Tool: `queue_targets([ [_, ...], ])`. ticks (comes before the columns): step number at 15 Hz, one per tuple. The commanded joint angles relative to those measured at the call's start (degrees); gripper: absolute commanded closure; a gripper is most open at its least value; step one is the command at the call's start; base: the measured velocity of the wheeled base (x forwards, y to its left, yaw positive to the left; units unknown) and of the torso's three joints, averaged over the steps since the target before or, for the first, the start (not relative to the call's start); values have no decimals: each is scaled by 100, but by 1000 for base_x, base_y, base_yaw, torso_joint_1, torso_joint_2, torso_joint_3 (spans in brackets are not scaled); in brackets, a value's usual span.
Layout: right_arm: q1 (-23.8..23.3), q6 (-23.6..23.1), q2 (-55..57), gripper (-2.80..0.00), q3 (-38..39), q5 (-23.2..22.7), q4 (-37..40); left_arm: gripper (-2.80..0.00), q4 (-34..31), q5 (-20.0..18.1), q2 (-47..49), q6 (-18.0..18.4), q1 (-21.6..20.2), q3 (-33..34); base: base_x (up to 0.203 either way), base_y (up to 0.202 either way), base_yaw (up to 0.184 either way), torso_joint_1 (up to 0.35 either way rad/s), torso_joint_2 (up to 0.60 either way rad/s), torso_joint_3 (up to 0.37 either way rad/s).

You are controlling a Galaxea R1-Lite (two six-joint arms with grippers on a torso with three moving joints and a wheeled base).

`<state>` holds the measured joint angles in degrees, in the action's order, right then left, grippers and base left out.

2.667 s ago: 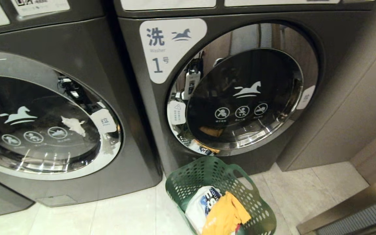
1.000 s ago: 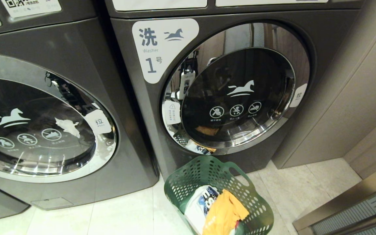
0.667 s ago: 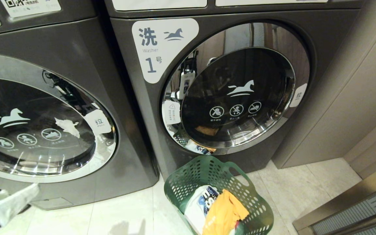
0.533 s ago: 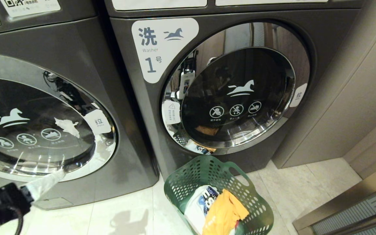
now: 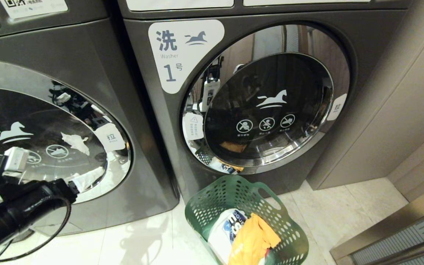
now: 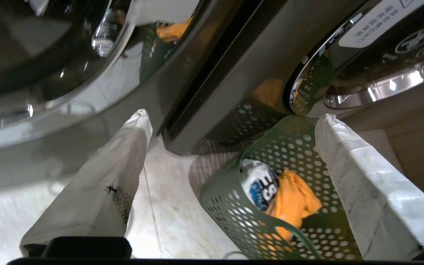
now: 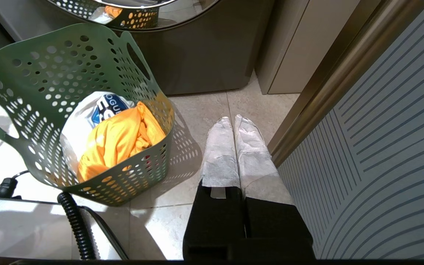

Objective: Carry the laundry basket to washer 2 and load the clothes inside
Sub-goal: Open the lid of the washing machine

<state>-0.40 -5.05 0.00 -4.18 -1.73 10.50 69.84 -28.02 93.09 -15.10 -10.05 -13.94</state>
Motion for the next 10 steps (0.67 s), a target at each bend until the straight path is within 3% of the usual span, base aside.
queue_targets([
  [1,-4,-5,9,0,-2,-3,5,-280,793,-386,995,379,-188,-73,0,0,0,0,0,0],
  [3,-4,-5,9,0,4,-3,5,-280,1238,-741,1490,740,-388,-337,0,0,0,0,0,0],
  [7,-4,-5,9,0,1,-3,5,-280,1741,-842,2203,862,-408,-1173,0,0,0,0,0,0],
  [10,-3,-5,9,0,5,-3,5,-280,1782,-1378,2437,840,-401,-1419,0,0,0,0,0,0],
])
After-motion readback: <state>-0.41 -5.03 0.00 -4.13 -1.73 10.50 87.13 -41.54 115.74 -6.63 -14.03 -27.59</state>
